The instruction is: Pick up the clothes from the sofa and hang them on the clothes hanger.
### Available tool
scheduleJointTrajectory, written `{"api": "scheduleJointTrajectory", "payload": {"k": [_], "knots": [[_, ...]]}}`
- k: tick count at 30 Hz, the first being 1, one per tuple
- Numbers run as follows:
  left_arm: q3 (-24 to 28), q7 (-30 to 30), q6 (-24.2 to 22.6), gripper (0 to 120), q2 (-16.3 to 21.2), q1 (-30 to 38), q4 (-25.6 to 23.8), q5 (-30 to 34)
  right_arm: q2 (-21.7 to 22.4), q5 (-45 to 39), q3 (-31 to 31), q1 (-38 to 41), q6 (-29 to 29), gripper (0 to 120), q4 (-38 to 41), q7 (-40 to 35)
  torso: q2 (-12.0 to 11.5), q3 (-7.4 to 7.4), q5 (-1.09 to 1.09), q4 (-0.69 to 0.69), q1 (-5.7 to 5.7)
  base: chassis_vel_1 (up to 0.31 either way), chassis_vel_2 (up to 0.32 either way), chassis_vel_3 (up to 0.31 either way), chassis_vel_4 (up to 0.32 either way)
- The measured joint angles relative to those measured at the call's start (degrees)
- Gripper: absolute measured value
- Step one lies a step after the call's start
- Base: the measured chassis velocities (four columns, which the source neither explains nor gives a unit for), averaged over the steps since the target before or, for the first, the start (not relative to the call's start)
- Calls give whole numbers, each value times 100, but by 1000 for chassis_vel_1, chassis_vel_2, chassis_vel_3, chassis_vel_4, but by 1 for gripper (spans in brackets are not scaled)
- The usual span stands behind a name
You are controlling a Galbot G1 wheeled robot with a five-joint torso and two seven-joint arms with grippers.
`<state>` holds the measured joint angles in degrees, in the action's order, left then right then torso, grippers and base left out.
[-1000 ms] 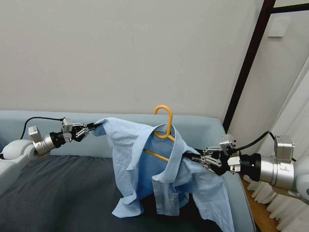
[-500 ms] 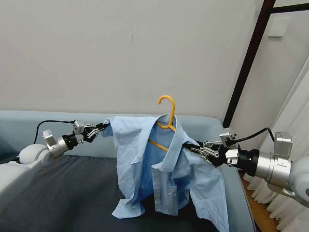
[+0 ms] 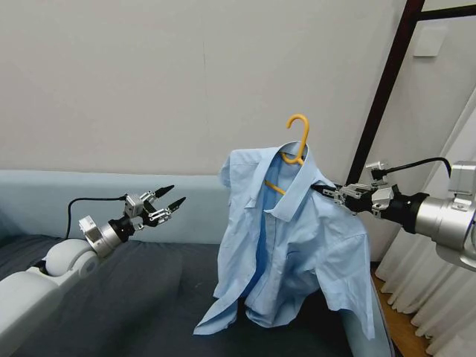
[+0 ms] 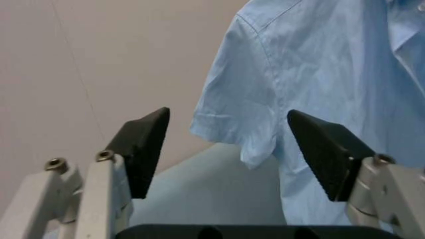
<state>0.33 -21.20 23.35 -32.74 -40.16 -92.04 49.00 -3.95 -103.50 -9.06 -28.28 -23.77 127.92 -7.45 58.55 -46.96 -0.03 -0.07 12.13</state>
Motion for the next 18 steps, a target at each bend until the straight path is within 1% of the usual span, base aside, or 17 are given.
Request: {"api": "scheduleJointTrajectory", "payload": {"k": [2,3,4,6,7,8,9,10,12,13,16,18], "knots": [[-136,308,94,86,-61,-338,-243,-250,85,-300,-8,247,-108,8,-13,-257,0,1,0,-1,0,0,0,0,0],[-136,308,94,86,-61,-338,-243,-250,85,-300,-8,247,-108,8,-13,-257,0,1,0,-1,0,0,0,0,0],[-206,463,126,90,-105,-499,-360,-355,106,-421,-19,335,-148,8,-25,-366,0,1,1,0,0,0,0,0,0],[-363,1010,147,98,-305,-965,-792,-580,150,-641,-107,431,-183,8,-21,-610,1,1,-2,2,0,0,0,0,0],[-363,1010,147,98,-305,-965,-792,-580,150,-641,-107,431,-183,8,-21,-610,1,1,-2,2,0,0,0,0,0],[-398,1217,140,99,-406,-1113,-939,-647,136,-736,-175,432,-182,8,3,-756,1,1,0,2,0,0,0,0,0],[-424,1508,95,100,-594,-1326,-1168,-756,63,-895,-270,447,-155,8,44,-1014,0,1,3,0,0,0,0,0,0],[-421,1673,73,100,-727,-1449,-1303,-848,4,-990,-308,484,-131,8,77,-1170,1,1,1,0,0,0,0,0,0],[-344,1968,28,100,-980,-1674,-1455,-1048,-77,-1105,-340,538,-60,8,178,-1382,1,1,2,1,0,0,0,0,0],[-344,1968,28,100,-980,-1674,-1455,-1048,-77,-1105,-340,538,-60,8,178,-1382,1,1,2,1,0,0,0,0,0],[-63,2319,-65,100,-1294,-1924,-1594,-1270,-151,-1218,-349,605,31,8,359,-1614,1,0,0,1,0,0,0,0,0],[26,2375,-88,100,-1368,-1950,-1601,-1329,-170,-1261,-349,658,43,8,388,-1657,0,0,1,1,0,0,0,0,0]]}}
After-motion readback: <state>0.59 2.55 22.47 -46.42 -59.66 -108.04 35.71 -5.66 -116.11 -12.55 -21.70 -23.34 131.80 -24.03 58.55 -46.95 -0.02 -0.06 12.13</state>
